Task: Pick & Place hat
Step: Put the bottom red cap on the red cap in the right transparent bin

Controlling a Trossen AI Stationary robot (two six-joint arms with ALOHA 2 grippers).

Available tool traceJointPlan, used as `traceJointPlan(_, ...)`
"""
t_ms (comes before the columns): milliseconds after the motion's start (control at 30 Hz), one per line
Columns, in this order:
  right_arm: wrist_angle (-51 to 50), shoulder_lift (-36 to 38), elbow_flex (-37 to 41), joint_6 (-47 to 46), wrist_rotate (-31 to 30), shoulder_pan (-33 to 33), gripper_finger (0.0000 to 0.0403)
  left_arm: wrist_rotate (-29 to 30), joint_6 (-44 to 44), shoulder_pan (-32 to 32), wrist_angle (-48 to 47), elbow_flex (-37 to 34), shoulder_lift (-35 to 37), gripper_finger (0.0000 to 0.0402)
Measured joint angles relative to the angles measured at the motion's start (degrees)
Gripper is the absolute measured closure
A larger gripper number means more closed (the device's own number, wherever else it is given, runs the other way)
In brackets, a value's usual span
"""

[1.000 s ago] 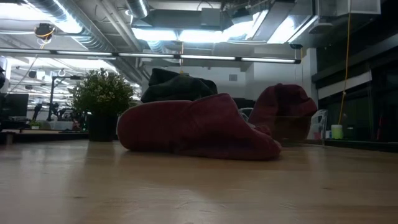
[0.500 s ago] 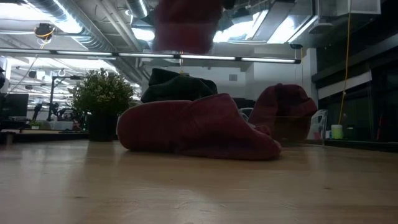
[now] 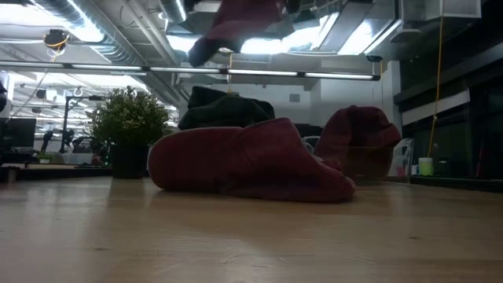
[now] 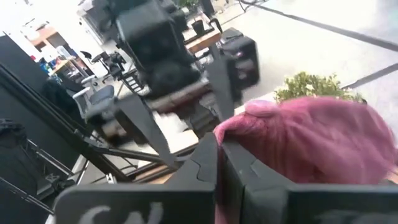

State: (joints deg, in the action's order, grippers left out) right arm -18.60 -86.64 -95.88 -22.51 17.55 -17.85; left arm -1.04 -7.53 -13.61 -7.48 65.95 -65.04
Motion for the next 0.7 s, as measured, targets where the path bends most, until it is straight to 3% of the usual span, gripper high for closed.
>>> traceJointPlan(267, 1.07, -0.05, 0.0, -0.02, -0.01, 0.0, 0.0401, 5.21, 1.79, 0.6, 4.06, 0.0, -3.57, 0.0143)
traceJointPlan(467, 1.19, -0.05, 0.0, -1.35, 0.26, 0.0, 0.04, 13.02, 6.33, 0.86, 7.49, -0.02, -5.15, 0.0143)
traceJointPlan(700, 1.4, -0.05, 0.0, -2.71, 3.22, 0.19, 0.04, 13.32, 9.41, 1.99, 12.74, -0.02, -7.53, 0.0144)
